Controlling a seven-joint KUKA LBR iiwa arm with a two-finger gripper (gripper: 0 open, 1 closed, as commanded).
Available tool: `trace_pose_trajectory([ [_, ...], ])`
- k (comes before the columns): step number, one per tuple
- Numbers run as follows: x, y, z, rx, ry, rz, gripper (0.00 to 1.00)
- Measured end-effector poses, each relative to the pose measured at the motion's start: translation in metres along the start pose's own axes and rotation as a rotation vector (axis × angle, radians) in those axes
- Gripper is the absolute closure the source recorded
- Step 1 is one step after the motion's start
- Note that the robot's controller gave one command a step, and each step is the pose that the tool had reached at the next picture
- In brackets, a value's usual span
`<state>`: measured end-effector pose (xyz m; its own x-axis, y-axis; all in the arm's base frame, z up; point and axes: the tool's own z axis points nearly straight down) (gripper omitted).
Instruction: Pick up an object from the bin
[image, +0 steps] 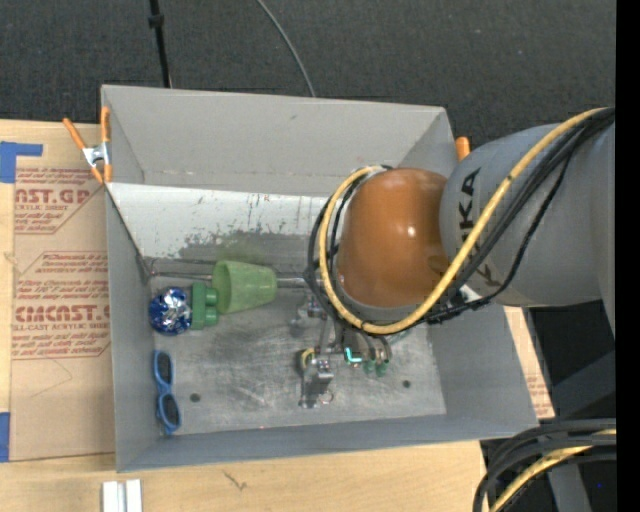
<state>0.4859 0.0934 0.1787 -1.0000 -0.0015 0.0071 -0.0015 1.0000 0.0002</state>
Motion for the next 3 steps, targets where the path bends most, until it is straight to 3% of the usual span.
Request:
trace_pose_trajectory([
  [1,-0.036,-0.063,0.099,0.001,-0.007,-0.341,0.0],
  [2,-0.037,-0.062,0.097,0.0,-0.009,-0.341,1.0],
  [3,-0.036,-0.052,-0.06,0.002,-0.016,-0.401,1.0],
])
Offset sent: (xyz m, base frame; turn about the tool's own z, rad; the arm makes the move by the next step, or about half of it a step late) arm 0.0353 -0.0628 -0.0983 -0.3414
